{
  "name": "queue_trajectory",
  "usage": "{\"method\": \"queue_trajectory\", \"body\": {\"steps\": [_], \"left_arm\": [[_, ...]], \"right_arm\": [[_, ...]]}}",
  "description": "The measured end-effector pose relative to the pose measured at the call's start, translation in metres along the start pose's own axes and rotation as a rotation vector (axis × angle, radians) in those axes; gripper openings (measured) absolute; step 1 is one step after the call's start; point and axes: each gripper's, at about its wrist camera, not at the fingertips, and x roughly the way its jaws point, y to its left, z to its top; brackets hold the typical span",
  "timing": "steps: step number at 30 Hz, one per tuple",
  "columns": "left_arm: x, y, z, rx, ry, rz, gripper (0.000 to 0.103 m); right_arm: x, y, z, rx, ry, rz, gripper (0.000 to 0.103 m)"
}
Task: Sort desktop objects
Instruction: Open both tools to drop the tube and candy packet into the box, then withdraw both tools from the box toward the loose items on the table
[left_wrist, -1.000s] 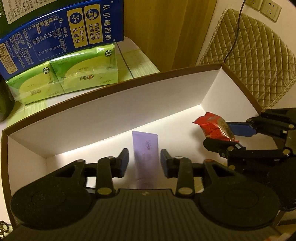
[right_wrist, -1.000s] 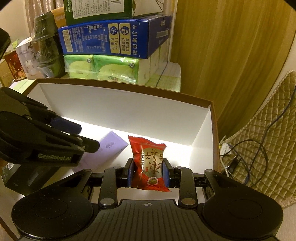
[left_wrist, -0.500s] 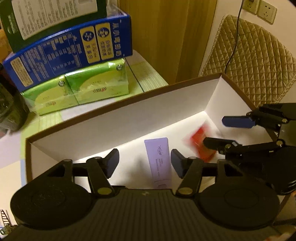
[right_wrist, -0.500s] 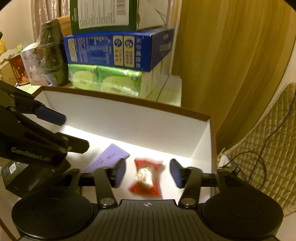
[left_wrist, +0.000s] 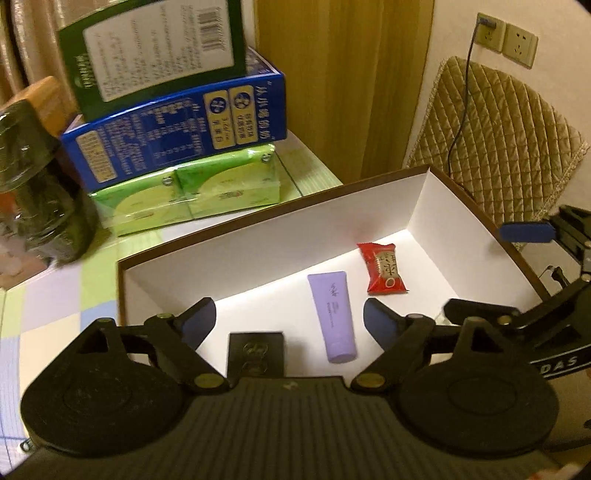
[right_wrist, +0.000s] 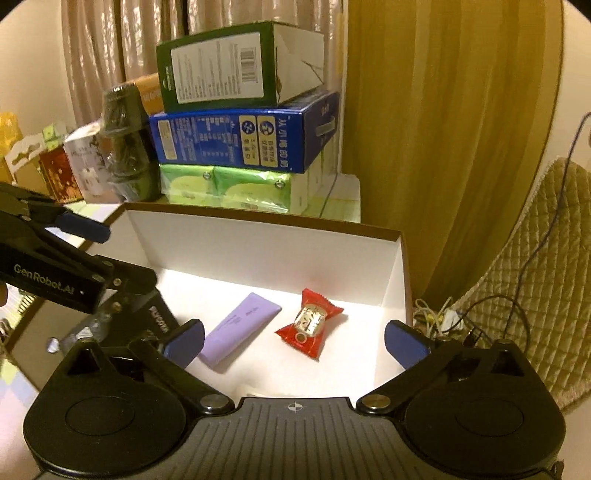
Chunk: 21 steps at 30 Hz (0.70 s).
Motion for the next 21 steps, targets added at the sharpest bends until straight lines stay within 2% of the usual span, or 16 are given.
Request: {"method": "queue_trajectory", "body": {"steps": [5,8,21], "left_arm": [[-0.023,0.007,-0.011,-0.027,-0.014,0.022,0.087],[-0.037,0.01,-0.017,-0.036,-0.025,0.033,0.093],[-0.089,0.015,-0.055,-0.077,-0.048,0.045,0.094]], "right_arm": [[-0.017,0.003,-0.006,0.043,-0.008,0.001,0.101],[-0.027,0.007,-0.01,0.056,-0.016,-0.003,0.101],[-0.068,0.027,-0.025,0.13,-0.049,0.0,0.101]]}}
